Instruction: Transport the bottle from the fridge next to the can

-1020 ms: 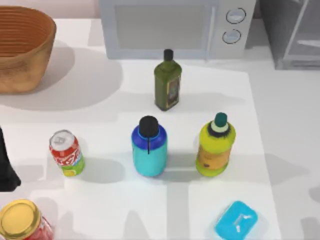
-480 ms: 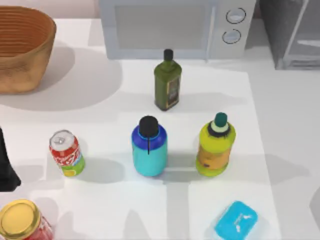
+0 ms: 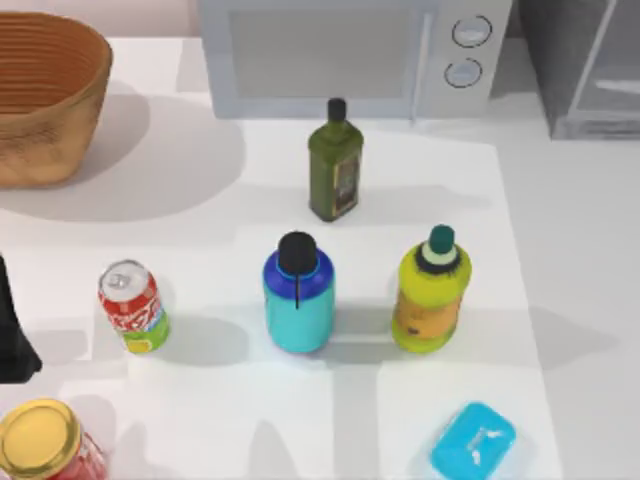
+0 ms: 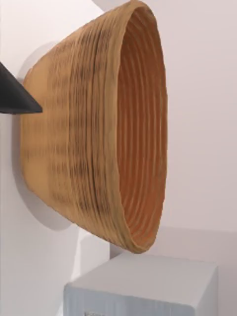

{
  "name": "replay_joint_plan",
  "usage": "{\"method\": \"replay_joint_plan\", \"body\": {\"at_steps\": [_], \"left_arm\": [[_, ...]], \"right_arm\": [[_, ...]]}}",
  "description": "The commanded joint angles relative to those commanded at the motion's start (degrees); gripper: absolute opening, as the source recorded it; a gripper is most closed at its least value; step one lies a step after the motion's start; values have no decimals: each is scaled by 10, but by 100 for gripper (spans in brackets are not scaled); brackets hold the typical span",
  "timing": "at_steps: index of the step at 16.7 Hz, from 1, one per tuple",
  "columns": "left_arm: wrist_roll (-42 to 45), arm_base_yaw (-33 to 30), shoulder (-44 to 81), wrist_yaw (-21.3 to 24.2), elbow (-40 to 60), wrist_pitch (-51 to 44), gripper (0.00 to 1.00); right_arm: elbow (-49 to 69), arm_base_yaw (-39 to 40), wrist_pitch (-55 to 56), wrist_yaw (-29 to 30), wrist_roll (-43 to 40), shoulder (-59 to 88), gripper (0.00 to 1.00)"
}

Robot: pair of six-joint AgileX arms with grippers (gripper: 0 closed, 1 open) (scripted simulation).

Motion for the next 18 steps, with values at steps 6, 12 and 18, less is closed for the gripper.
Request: {"method": "replay_joint_plan", "body": {"at_steps": [6,12,18], "left_arm": [[0,0,0,0,0,0,100],[0,0,0,0,0,0,100],[0,0,0,0,0,0,100]], "right_arm": [[0,-6,2,-3,-7,7,100],[-2,53,81,5,83,12,100],[-8,215,300,40,358,18,100]]}}
